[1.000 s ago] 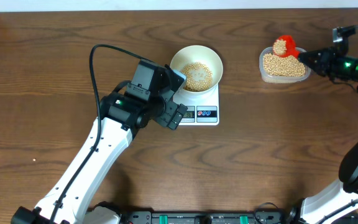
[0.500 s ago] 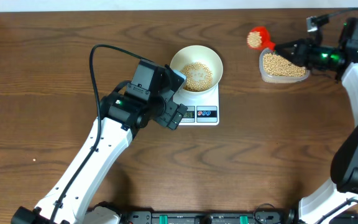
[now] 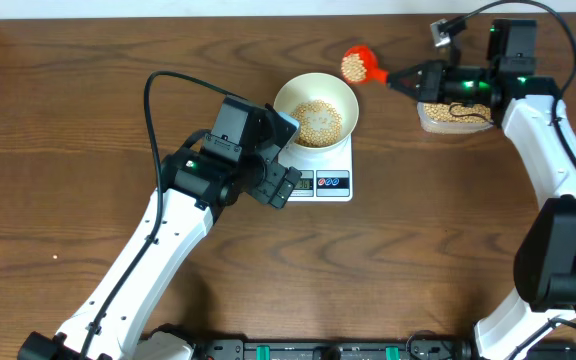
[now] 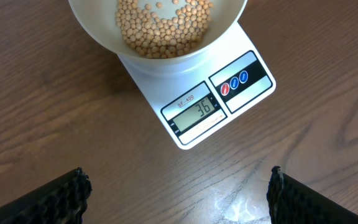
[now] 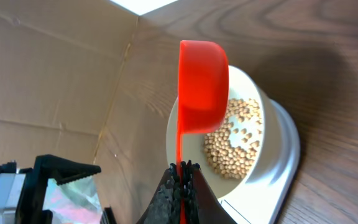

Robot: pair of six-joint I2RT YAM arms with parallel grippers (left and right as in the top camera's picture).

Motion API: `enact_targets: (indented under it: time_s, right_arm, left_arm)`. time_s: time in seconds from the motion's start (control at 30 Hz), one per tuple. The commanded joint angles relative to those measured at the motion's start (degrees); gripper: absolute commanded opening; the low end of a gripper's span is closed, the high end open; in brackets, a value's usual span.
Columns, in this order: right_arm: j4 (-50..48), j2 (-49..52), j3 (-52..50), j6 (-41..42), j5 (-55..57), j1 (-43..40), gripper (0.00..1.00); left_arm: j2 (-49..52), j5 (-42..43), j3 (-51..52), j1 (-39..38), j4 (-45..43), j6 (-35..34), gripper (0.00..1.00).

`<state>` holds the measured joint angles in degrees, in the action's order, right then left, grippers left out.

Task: Scoop item into bowl and weigh 50g on scale
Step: 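Carry the filled scoop with the right gripper over the white bowl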

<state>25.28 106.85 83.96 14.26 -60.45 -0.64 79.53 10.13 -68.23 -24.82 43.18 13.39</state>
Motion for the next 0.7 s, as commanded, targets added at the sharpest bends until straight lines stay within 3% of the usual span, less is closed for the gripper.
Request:
enact_targets:
  time_s: [0.0,0.67]
  right_arm:
    - [-0.2,-1.75,1.44,-2.49,0.11,2.69,0.01]
    - [4.85,-1.75,1.42,-18.43,13.38,11.58,0.01]
  left_arm:
    - [0.35,-0.55,-0.13,0.04,0.04,0.09,0.93]
    - [0.35,-0.55,-0.13,0.04,0.04,0.09,0.93]
